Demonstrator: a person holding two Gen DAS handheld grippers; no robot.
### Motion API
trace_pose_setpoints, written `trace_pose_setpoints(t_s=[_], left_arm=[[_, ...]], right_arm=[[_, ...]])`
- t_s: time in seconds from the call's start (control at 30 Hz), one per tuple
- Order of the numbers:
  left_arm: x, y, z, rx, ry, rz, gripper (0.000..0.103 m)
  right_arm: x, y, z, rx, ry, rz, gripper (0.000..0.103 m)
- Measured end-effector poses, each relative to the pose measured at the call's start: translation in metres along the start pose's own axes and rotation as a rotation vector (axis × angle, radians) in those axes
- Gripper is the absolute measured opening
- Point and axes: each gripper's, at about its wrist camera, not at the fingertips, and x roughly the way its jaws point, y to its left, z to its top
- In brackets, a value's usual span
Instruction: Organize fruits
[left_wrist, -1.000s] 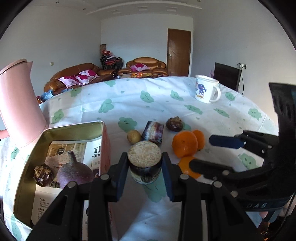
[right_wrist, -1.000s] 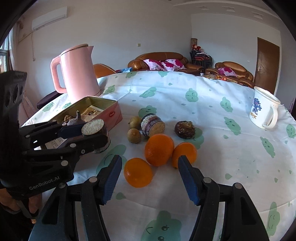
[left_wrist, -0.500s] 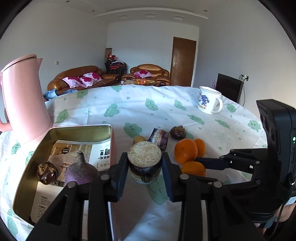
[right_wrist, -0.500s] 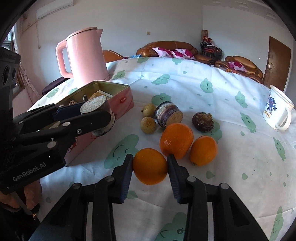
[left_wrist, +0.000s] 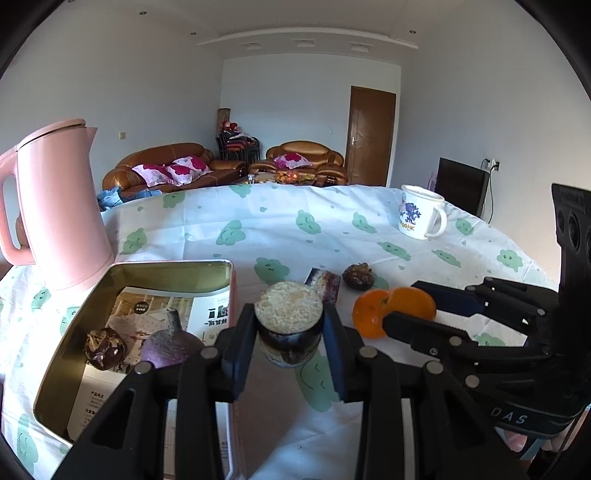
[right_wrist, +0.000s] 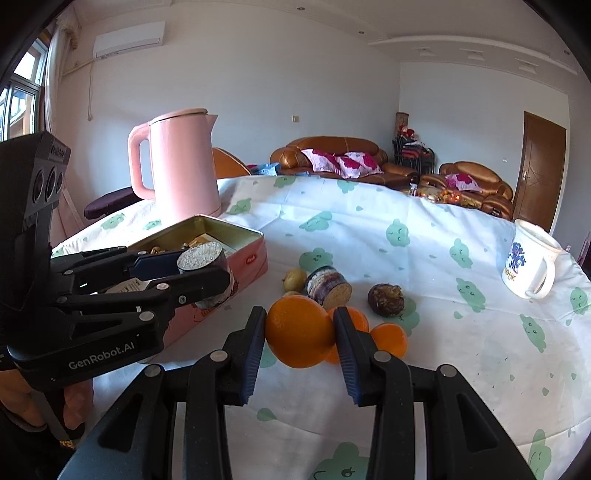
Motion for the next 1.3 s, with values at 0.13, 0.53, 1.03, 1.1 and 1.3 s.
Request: trace_pose_setpoints(t_s=[0.13,0.53,1.03,1.1,1.3], left_arm=[[-0.003,0.000,0.000,0.000,-0.020,0.009,0.037],[-0.011,-0.002,-0.001,0.005,-0.062,0.039,0.037],[-0.019,-0.005,-0.001,0.017,-0.108,0.064,0.037],[-0.020,-0.005,-0.001,0.018,-0.114,0.067,0.037],[-0.023,-0.006,-0.003,0.019,-0.131,0.073,0.037]], right_arm=[[-0.006,-0.001,-0.001,0.000,-0.031,-0.002,0.039],[-0.019,0.000,-0.001,-0.006,-0.092,-0.002,0.039],[-0.028,0.002,-0.004,-0.018,-0.152,-0.016,0.039],[-0.030,0.002,-0.004,-0.018,-0.161,-0.018,0.039],[-0.035,0.001,-0.005,-0.015,-0.184,-0.023,0.039]])
